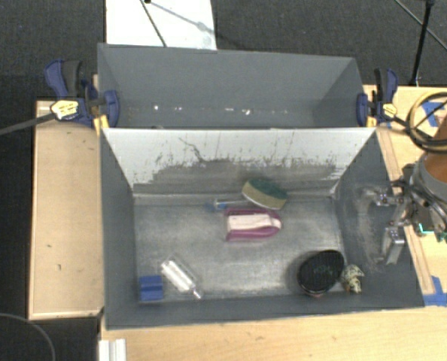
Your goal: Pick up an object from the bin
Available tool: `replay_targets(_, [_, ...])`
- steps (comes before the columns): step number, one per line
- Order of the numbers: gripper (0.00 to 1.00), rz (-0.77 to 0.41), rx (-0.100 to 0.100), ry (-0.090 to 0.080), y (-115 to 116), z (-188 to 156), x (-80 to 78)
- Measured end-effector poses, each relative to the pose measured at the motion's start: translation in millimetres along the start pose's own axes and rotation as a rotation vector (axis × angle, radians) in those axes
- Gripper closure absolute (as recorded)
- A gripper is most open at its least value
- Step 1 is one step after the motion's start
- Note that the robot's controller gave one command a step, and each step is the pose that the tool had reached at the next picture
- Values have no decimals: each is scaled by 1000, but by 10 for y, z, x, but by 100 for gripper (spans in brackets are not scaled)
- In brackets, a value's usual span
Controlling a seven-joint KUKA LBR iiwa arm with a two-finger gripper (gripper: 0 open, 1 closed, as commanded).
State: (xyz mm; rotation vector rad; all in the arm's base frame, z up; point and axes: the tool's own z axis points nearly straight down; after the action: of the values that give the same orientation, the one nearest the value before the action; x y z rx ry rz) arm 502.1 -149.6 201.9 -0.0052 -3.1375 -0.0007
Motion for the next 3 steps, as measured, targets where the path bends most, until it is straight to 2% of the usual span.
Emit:
replay_targets(1, [0,-371,6,-23,294,1302,208])
replay_targets(2, [0,-552,0,-10,1022,1010,153])
replay_targets(3, [0,-698,4,-11,779,1019,147])
